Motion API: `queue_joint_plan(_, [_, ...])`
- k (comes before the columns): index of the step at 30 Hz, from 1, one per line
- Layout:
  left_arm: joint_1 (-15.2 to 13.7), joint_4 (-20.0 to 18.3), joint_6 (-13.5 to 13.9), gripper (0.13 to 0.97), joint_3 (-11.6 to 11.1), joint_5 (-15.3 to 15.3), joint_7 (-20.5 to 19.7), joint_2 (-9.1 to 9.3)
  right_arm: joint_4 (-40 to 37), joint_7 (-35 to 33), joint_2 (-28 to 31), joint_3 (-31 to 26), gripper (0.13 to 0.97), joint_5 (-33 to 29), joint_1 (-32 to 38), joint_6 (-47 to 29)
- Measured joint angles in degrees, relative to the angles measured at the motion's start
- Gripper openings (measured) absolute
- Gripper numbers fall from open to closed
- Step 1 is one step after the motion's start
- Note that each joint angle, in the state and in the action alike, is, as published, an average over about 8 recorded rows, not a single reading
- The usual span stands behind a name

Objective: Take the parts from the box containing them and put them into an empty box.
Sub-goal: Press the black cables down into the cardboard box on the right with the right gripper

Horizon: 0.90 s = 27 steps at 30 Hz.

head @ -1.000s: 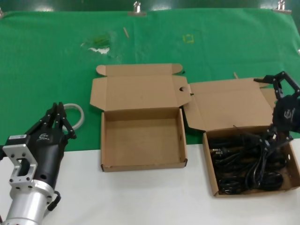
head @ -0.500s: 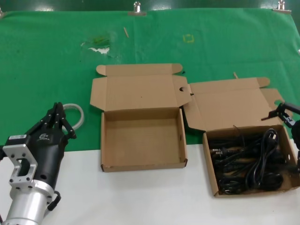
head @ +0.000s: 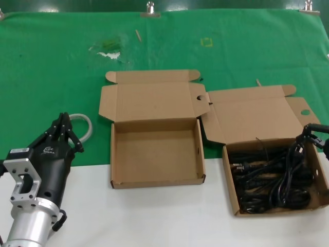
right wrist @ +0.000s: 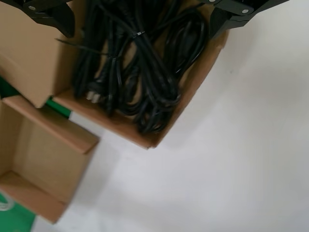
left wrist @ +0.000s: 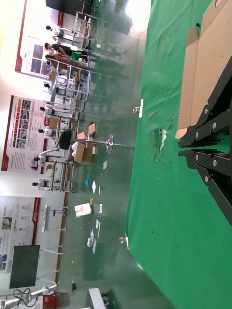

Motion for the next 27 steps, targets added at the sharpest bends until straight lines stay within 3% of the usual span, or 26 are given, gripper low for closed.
queue_joint_plan(6, [0.0, 0.0, 0.0, 0.156, 0.0, 0.0, 0.0, 0.00, -14.7, -12.5, -4.5, -2.1, 0.966, -3.5, 5.1, 1.1])
queue_joint_plan(10, [0.0, 0.0, 0.0, 0.156, 0.0, 0.0, 0.0, 0.00, -20.7, -18.9, -6.2, -2.4, 0.966, -4.7, 6.8, 2.8])
queue_joint_plan(27, [0.0, 0.0, 0.0, 0.156, 0.0, 0.0, 0.0, 0.00, -25.4, -29.0, -9.6, 1.3, 0.966, -4.2, 7.1, 3.6])
